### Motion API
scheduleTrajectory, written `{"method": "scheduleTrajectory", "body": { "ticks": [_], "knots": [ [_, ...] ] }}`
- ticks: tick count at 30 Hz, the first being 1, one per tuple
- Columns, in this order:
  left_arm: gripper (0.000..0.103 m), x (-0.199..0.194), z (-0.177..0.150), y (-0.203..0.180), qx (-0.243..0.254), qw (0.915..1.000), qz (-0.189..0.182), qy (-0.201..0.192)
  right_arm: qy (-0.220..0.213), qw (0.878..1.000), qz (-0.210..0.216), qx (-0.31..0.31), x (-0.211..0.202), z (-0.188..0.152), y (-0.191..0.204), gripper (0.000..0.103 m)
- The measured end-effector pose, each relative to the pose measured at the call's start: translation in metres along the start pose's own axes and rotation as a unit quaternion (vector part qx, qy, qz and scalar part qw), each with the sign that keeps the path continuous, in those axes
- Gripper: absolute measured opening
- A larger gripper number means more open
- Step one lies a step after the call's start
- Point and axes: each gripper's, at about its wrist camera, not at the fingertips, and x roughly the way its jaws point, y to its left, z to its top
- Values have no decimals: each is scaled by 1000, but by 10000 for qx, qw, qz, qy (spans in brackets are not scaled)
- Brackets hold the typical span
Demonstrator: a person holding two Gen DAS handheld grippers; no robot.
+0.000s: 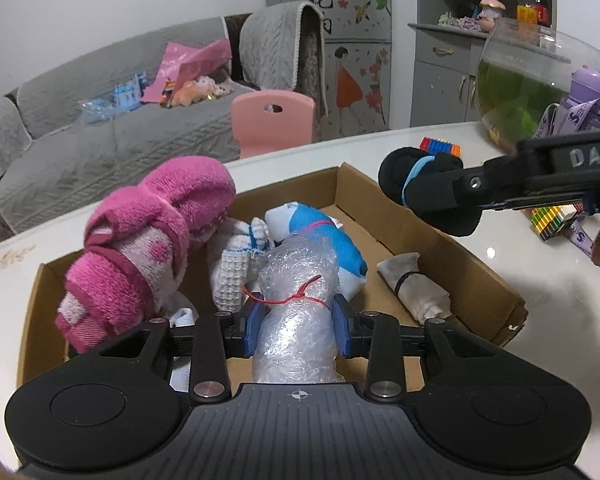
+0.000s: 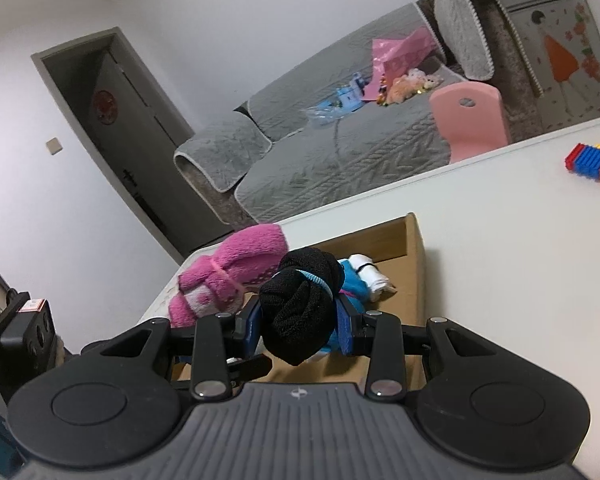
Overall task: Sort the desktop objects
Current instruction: 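Open both grippers to drop the bubble-wrapped item and black sock into the box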
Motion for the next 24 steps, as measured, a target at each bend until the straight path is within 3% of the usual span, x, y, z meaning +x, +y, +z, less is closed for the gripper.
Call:
{"method": "scheduleTrajectory", "body": {
  "ticks": [10, 11, 13, 15, 20, 22, 24],
  "knots": [
    [45, 21, -4, 3, -166, 9994, -118, 295, 192, 9975, -606, -318, 24, -2, -1, 35],
    [49, 22, -5, 3, -177, 9992, -120, 324, 210, 9970, -648, -358, 26, -3, -1, 36],
    [74, 23, -6, 5, -198, 9993, -73, 323, 213, 9957, -767, -470, 28, -5, 1, 44],
    [83, 20, -6, 6, -213, 9994, -66, 264, 222, 9946, -835, -567, 29, -7, 3, 49],
    [92, 10, -6, 8, -214, 9995, -120, 205, 98, 9935, -856, -739, 20, -7, 12, 62],
    [93, 3, -7, 7, -163, 9997, -96, 159, 2, 9923, -908, -845, 15, -7, 17, 73],
    [95, -6, -8, 4, -71, 9999, -64, 91, -87, 9916, -893, -928, 8, -8, 21, 75]
  ]
}}
